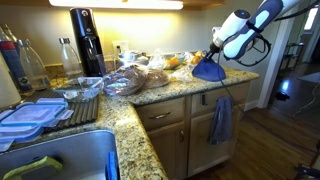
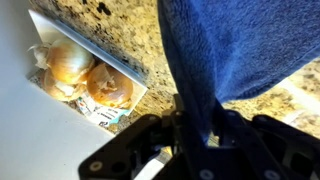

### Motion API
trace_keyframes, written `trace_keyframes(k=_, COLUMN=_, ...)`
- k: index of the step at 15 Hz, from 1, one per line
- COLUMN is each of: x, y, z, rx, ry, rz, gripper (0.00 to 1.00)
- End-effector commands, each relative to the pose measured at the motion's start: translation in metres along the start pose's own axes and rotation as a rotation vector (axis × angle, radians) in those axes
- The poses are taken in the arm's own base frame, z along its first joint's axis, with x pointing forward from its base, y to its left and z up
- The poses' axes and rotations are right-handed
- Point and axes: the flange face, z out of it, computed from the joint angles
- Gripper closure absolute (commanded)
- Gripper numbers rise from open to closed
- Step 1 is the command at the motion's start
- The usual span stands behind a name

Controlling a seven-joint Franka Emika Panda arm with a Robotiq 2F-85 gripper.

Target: Put the blue cloth hanging on the left on top of the counter

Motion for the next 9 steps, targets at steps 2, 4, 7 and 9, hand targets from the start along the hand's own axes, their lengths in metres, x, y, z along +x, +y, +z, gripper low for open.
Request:
trace_keyframes(k=2, x=0.001, y=-0.002, z=-0.003, rx=0.043, ry=-0.048, rz=-0.001, gripper=0.34)
trace_keyframes(k=4, x=0.001, y=-0.006, z=-0.007, rx=0.046, ry=-0.057, rz=-0.008, gripper=0.22)
trace_keyframes(k=7, x=0.002, y=-0.013, z=-0.014, rx=0.057, ry=-0.078, rz=-0.008, gripper=0.03)
trace_keyframes(k=9, x=0.003, y=-0.017, z=0.002, rx=0.035, ry=-0.061, rz=-0.014, gripper=0.15)
